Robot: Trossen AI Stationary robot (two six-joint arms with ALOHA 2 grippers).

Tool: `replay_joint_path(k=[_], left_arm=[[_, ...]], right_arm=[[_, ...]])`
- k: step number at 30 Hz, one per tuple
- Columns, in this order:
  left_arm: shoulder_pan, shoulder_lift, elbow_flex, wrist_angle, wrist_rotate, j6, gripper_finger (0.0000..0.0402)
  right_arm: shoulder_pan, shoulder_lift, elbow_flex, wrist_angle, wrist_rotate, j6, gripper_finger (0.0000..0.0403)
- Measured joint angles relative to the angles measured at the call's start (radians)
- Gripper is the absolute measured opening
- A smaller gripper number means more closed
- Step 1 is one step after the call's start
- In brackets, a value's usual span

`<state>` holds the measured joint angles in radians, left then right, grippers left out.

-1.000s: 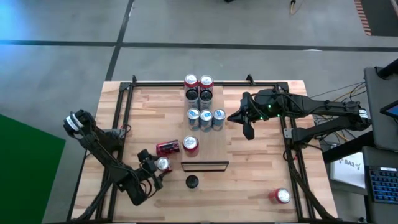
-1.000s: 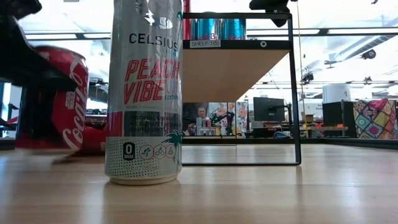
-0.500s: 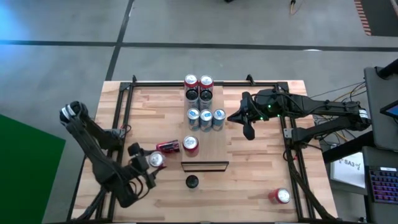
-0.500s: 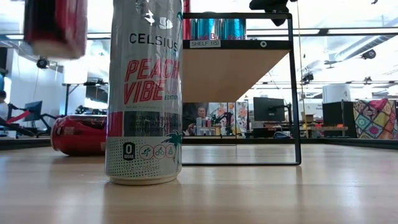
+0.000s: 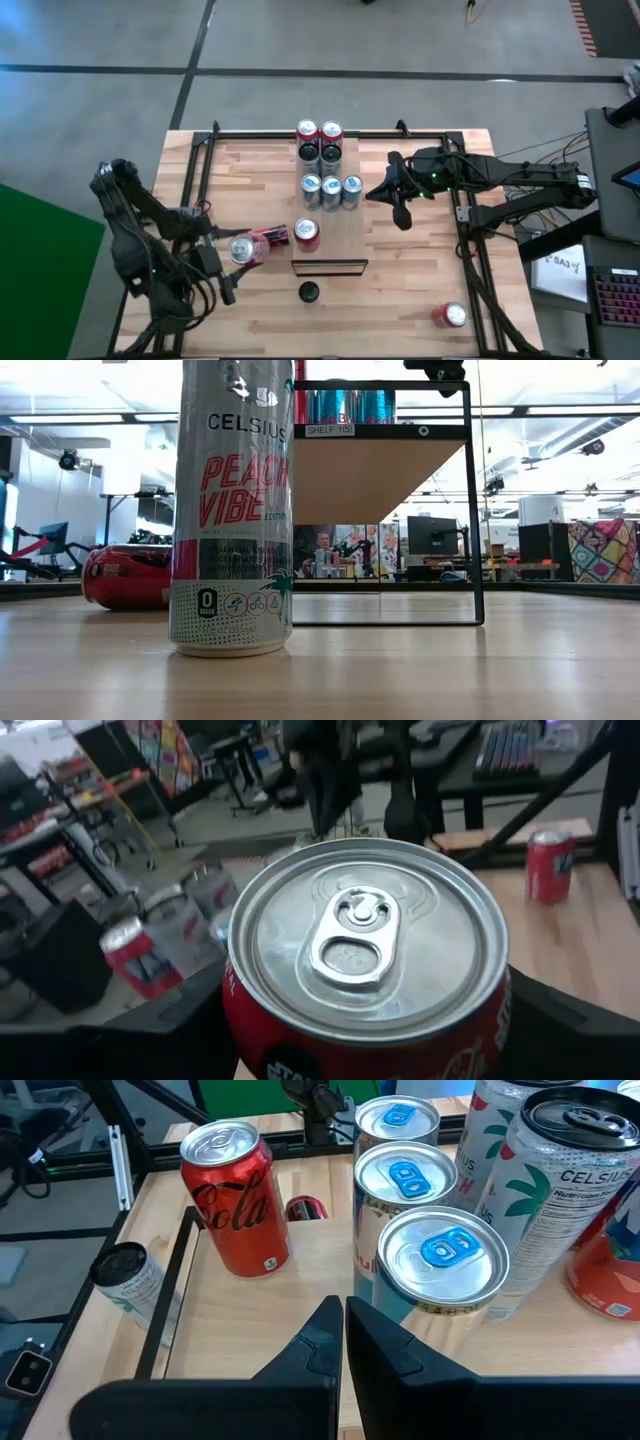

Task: Place canned beverage on shelf
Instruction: Put the red white soda can on the shelf

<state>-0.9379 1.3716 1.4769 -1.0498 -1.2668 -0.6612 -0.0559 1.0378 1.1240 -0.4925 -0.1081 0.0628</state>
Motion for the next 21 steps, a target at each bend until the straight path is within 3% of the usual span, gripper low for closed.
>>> replay_joint_path(k=[11,21], left_arm=[[0.086,0.000,0.136,0.056,0.036,0.282,0.0285],[0.273,0.001,0.143,0.363,0.319,0.748,0.0286]], right_arm=[[0.000,0.000,0.000,-0.004,0.000,-0.015,0.0009],[0.000,0.000,0.000,-0.042,0.000,-0.029,0.0009]])
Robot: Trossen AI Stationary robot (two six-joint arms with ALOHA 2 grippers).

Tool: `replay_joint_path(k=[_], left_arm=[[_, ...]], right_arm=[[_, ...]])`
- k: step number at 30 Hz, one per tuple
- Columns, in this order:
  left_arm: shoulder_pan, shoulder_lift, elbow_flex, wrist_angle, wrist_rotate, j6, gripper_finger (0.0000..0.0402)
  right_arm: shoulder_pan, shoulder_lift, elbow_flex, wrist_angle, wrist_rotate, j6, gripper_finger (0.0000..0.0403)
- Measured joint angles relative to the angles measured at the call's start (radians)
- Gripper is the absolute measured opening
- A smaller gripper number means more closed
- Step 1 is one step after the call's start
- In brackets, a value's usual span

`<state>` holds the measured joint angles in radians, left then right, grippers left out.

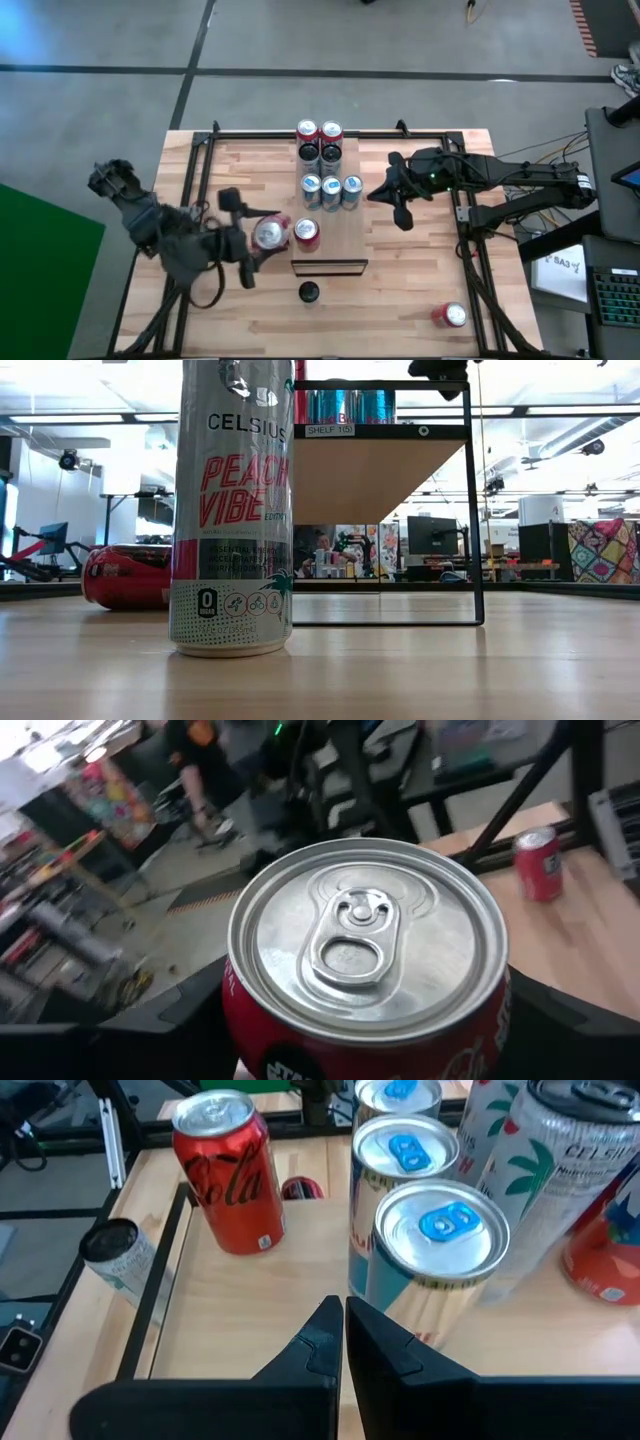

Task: Place canned beverage on shelf
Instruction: Put the red white soda can on the shelf

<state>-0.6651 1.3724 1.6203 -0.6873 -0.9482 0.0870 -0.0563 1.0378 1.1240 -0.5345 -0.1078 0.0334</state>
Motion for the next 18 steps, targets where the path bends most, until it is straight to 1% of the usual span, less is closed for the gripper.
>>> replay_joint_path(k=[3,6,8,12,14,18], left_arm=[[0.073,-0.003,0.000,0.099,0.145,0.118,0.0286],[0.151,-0.005,0.000,0.166,0.293,0.204,0.0286],[0.205,-0.005,0.000,0.183,0.373,0.238,0.0286],[0.324,-0.002,-0.011,0.267,0.570,0.256,0.0286],[0.371,0.009,-0.011,0.295,0.623,0.254,0.0286],[0.439,0.045,-0.012,0.355,0.669,0.224,0.0286]], right_arm=[[0.000,0.000,0.000,-0.020,-0.002,-0.002,0.0009],[0.000,-0.007,0.000,-0.045,-0.004,-0.009,0.0009],[0.000,-0.017,0.000,-0.067,-0.004,-0.010,0.0009],[0.000,-0.050,0.000,-0.092,-0.004,-0.011,0.0009],[0.000,-0.069,0.000,-0.101,-0.004,-0.011,0.0009],[0.000,-0.112,0.000,-0.103,-0.004,-0.022,0.0009]])
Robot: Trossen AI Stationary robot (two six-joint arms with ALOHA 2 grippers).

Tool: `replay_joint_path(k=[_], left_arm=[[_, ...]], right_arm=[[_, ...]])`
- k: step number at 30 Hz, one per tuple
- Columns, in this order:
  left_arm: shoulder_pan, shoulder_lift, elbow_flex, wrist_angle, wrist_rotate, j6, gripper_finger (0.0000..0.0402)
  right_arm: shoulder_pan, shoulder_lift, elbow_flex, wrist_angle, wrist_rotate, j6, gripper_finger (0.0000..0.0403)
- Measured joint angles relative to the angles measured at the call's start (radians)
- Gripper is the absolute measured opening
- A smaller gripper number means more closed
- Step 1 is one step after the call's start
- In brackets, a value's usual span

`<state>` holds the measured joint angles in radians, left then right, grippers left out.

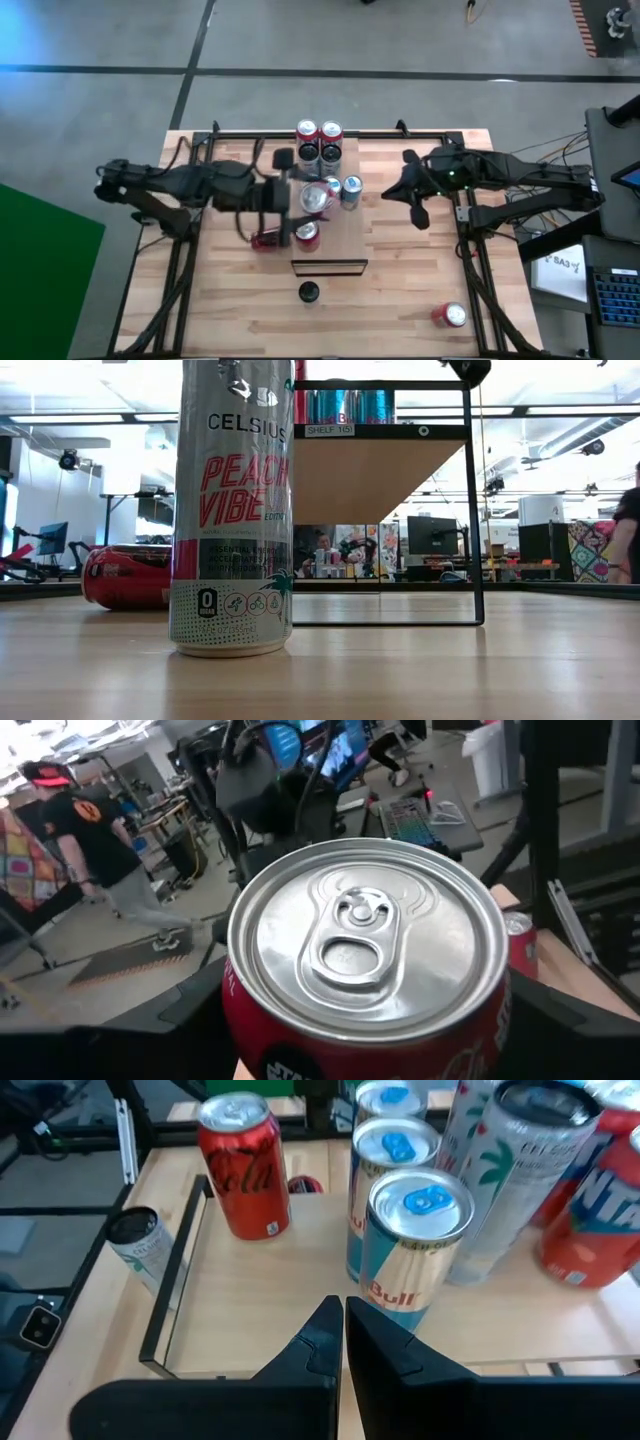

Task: Place canned beverage on shelf
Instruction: Put the red white soda can on the shelf

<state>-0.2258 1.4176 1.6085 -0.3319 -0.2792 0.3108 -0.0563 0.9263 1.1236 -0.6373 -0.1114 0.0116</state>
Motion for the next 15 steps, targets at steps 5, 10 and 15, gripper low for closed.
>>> replay_joint_path(k=[5,10,15], left_arm=[[0.021,0.060,-0.001,0.060,0.028,-0.045,0.0286],[0.021,0.129,-0.001,0.102,0.035,-0.063,0.0286],[0.021,0.178,-0.001,0.177,0.071,-0.074,0.0286]], right_arm=[[0.002,-0.046,-0.023,0.021,0.000,-0.022,0.0009],[0.027,-0.087,-0.076,0.068,0.000,-0.031,0.0009],[0.076,-0.118,-0.142,0.165,0.000,-0.049,0.0009]])
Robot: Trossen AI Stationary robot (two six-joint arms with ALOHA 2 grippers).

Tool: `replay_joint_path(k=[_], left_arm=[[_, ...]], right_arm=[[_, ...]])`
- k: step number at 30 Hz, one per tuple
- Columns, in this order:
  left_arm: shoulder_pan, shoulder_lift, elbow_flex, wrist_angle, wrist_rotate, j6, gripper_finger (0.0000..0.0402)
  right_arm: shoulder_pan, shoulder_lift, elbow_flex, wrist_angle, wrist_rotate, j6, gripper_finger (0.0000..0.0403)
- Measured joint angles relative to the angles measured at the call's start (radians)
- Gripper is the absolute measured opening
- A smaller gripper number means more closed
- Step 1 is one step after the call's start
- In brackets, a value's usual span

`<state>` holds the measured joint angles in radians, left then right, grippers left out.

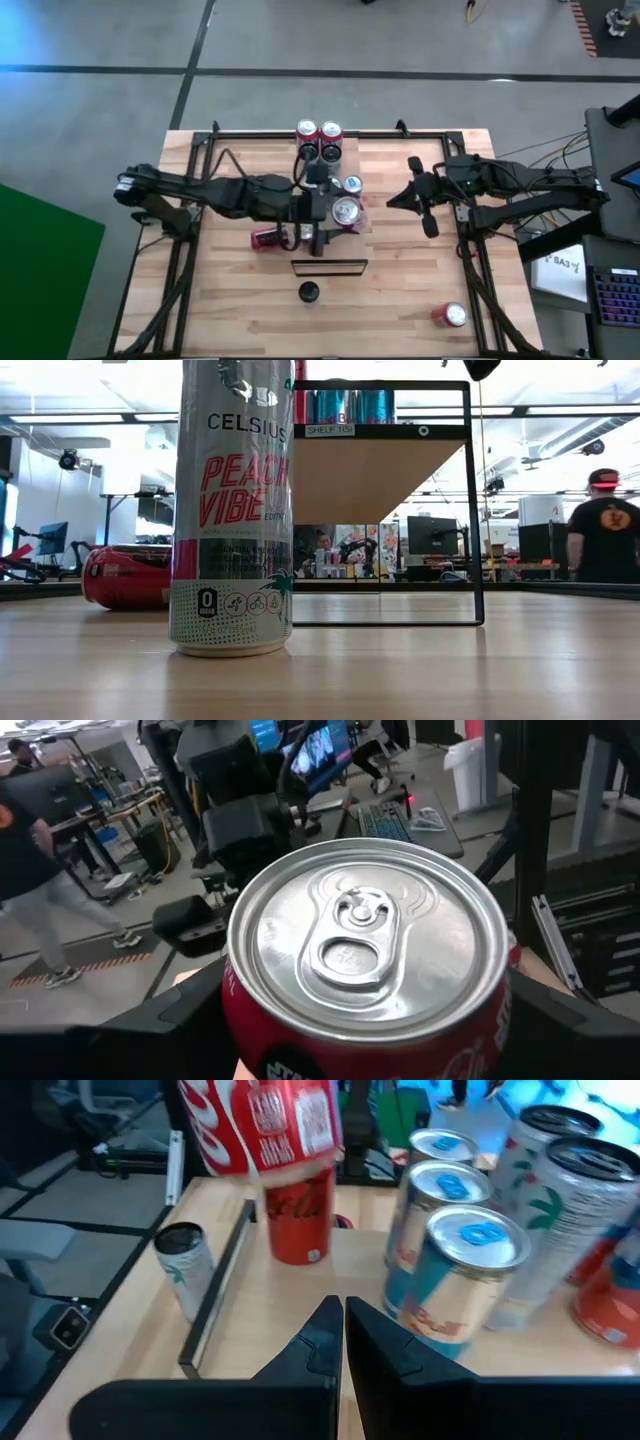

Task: Place canned beverage on shelf
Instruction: Put the red white soda can on the shelf

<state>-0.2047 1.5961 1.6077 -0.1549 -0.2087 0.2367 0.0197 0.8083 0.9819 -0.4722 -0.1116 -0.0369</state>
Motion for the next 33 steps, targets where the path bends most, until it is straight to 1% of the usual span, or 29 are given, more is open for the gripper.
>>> replay_joint_path(k=[7,10,14,18,20,23,25,27,30,31,33], left_arm=[[0.003,0.038,0.000,0.004,0.006,-0.014,0.0286],[0.003,0.042,0.000,0.004,0.006,-0.026,0.0286],[0.003,0.043,0.000,0.004,0.001,-0.038,0.0286],[0.003,0.043,0.000,0.003,-0.001,-0.040,0.0286],[0.003,0.043,0.000,0.002,-0.001,-0.040,0.0286],[0.003,0.043,0.000,-0.001,-0.002,-0.040,0.0286],[0.003,0.043,0.000,-0.007,-0.012,-0.040,0.0286],[0.003,0.043,0.000,-0.012,-0.014,-0.040,0.0286],[0.003,0.042,0.000,-0.013,-0.016,-0.040,0.0286],[0.003,0.042,0.000,-0.017,-0.017,-0.040,0.0286],[0.004,0.041,0.000,-0.026,-0.017,-0.040,0.0286]], right_arm=[[0.059,-0.016,-0.077,0.122,0.000,-0.015,0.0009],[0.066,-0.015,-0.096,0.142,0.000,-0.017,0.0009],[0.068,-0.008,-0.126,0.212,0.003,-0.028,0.0009],[0.067,-0.008,-0.124,0.226,0.010,-0.042,0.0009],[0.068,-0.009,-0.115,0.238,0.030,-0.031,0.0010],[0.067,-0.009,-0.098,0.240,0.053,-0.028,0.0022],[0.067,-0.007,-0.095,0.237,0.053,-0.034,0.0044],[0.067,-0.001,-0.092,0.238,0.053,-0.039,0.0076],[0.067,0.018,-0.092,0.240,0.053,0.014,0.0144],[0.067,0.027,-0.092,0.240,0.053,0.048,0.0171],[0.067,0.047,-0.092,0.239,0.053,0.062,0.0225]])
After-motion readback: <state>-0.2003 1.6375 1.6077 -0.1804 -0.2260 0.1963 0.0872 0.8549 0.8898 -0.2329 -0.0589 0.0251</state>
